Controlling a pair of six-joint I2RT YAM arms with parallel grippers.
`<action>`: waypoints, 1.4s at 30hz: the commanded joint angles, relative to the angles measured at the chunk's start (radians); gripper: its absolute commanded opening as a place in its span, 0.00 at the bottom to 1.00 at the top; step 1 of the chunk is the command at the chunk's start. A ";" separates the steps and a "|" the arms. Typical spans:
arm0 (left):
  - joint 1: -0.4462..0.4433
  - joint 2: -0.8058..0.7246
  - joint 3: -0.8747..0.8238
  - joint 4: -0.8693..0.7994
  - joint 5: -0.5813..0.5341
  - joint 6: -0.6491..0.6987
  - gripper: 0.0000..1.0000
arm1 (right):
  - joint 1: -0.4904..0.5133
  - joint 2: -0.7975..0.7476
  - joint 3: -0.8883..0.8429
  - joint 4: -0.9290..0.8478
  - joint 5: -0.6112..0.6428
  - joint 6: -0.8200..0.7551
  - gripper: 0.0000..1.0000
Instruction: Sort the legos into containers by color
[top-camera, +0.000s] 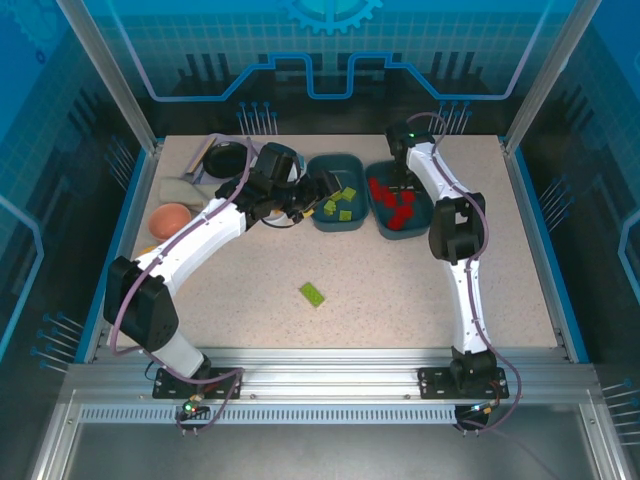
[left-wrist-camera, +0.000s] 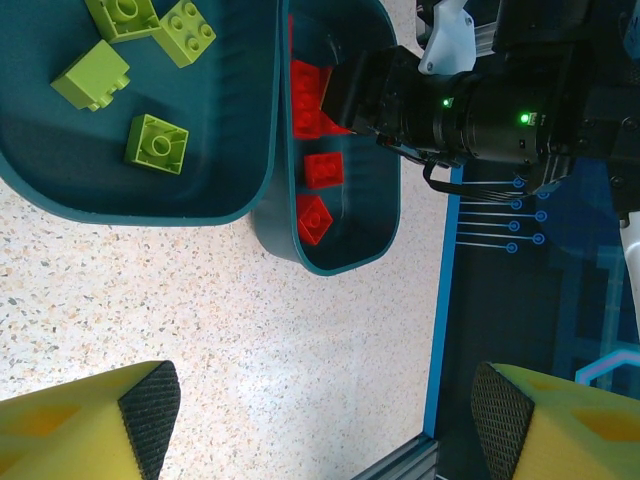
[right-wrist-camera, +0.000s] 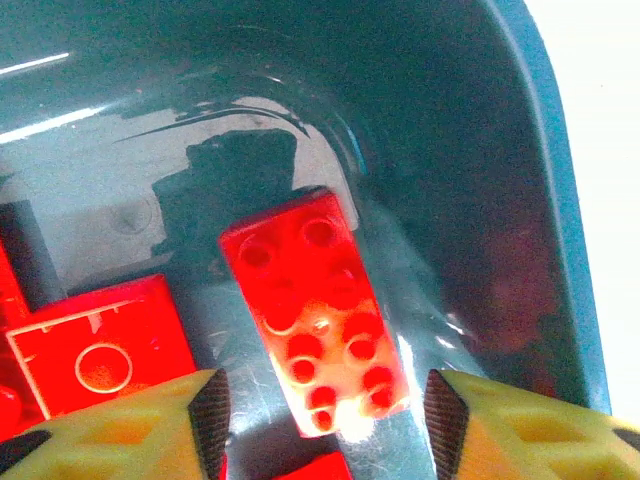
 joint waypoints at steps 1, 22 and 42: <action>-0.004 -0.016 0.020 -0.023 0.011 0.031 0.81 | -0.002 -0.053 -0.006 -0.013 -0.019 -0.012 0.60; -0.003 -0.671 -0.462 -0.441 -0.324 -0.013 0.81 | 0.705 -0.690 -0.944 0.375 -0.222 -0.041 0.80; -0.005 -0.901 -0.557 -0.548 -0.322 -0.083 0.81 | 0.767 -0.420 -0.861 0.347 -0.208 -0.023 0.51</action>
